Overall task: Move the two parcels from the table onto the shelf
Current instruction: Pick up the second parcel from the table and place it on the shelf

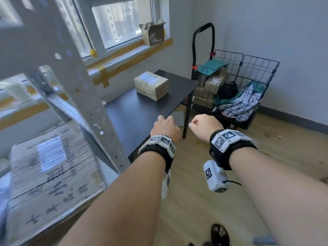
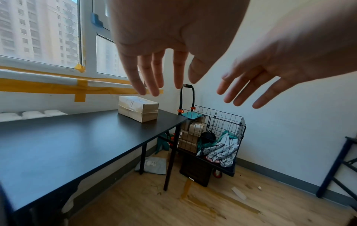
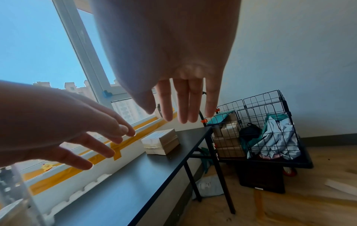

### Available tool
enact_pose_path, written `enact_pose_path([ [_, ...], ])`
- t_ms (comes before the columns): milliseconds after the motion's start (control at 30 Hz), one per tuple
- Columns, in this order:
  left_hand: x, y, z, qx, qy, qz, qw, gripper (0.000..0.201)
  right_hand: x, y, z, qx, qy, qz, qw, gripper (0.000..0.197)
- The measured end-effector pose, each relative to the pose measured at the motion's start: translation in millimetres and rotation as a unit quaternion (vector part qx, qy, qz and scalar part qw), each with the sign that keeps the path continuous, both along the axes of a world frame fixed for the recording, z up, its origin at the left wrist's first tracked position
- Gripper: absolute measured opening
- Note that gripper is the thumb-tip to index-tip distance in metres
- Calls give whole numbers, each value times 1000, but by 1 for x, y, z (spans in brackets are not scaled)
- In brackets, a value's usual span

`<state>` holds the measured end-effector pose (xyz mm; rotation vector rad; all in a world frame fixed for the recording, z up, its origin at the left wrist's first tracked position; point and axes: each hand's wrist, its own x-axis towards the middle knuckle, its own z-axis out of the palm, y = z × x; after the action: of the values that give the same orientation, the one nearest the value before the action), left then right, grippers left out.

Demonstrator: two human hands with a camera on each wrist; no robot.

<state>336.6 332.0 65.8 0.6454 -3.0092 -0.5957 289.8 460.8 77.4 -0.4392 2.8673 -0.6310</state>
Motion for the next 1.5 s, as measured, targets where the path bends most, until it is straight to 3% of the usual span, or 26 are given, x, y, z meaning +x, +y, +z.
enact_pose_path([
  [367, -193, 13, 1, -9, 20, 87, 996, 37, -211, 11, -6, 12, -4, 79, 997, 29],
  [533, -256, 2, 0, -13, 19, 122, 992, 37, -287, -5, -7, 32, 0, 109, 994, 27],
  [767, -330, -65, -14, -8, -5, 175, 984, 38, -376, -82, -18, 36, 3, 177, 983, 27],
  [1067, -422, -194, -23, 15, -14, 225, 974, 43, -479, -211, -25, 69, 16, 249, 966, 33],
  [1500, -482, -277, -59, 77, -78, 320, 941, 41, -559, -318, -63, 83, -16, 353, 932, 42],
])
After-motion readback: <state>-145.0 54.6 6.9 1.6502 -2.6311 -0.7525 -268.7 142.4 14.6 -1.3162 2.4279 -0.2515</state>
